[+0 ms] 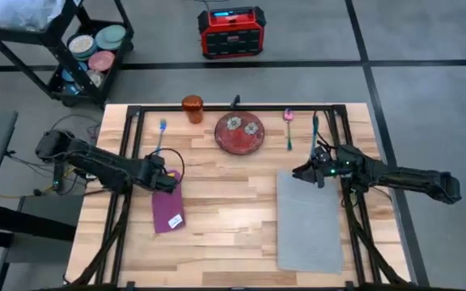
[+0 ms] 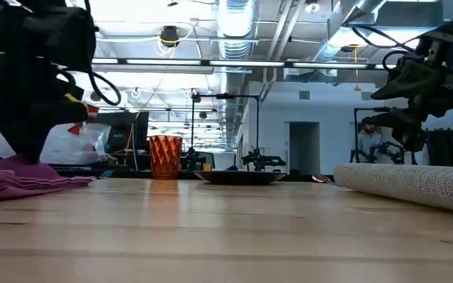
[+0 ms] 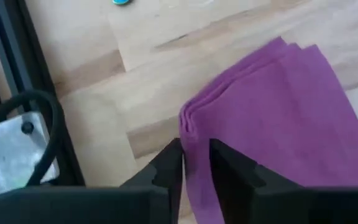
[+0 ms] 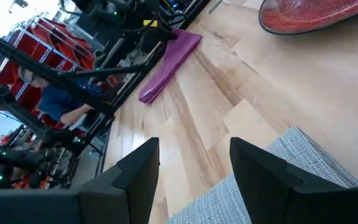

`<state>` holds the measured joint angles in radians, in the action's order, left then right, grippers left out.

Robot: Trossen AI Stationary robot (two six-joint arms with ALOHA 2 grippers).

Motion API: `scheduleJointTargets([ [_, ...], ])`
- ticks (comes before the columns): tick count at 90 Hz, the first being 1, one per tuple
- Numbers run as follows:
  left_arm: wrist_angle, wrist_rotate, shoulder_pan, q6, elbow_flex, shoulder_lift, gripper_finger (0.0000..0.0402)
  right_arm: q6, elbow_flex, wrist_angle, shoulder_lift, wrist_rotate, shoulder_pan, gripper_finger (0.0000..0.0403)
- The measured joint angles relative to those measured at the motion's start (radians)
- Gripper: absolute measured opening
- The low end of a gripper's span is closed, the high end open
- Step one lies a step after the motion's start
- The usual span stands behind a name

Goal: Set table place
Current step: Move the purple table napkin to the left of the table, then put the blue fork on the purple table napkin

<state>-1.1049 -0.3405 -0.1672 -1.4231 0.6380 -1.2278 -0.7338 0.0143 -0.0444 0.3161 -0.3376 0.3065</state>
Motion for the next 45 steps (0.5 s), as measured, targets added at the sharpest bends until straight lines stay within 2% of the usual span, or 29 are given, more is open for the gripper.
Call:
scheduleJointTargets([
  [11, 0.004, -0.006, 0.032, 0.001, 0.0, 0.0, 0.0102, 0.0, 0.0, 0.0, 0.0, 0.001, 0.001, 0.0185],
  [26, -0.033, -0.016, 0.08, 0.143, 0.058, 0.0, 0.0122, 0.007, 0.0, 0.0, 0.0, 0.023, 0.001, 0.0185],
  [38, -0.132, -0.105, 0.133, 0.148, 0.151, 0.0, 0.0127, 0.009, 0.0, -0.002, 0.0, 0.051, 0.001, 0.0185],
  [45, -0.153, -0.194, 0.181, 0.062, 0.196, 0.0, 0.0128, 0.008, -0.001, -0.005, 0.0, 0.074, 0.002, 0.0185],
])
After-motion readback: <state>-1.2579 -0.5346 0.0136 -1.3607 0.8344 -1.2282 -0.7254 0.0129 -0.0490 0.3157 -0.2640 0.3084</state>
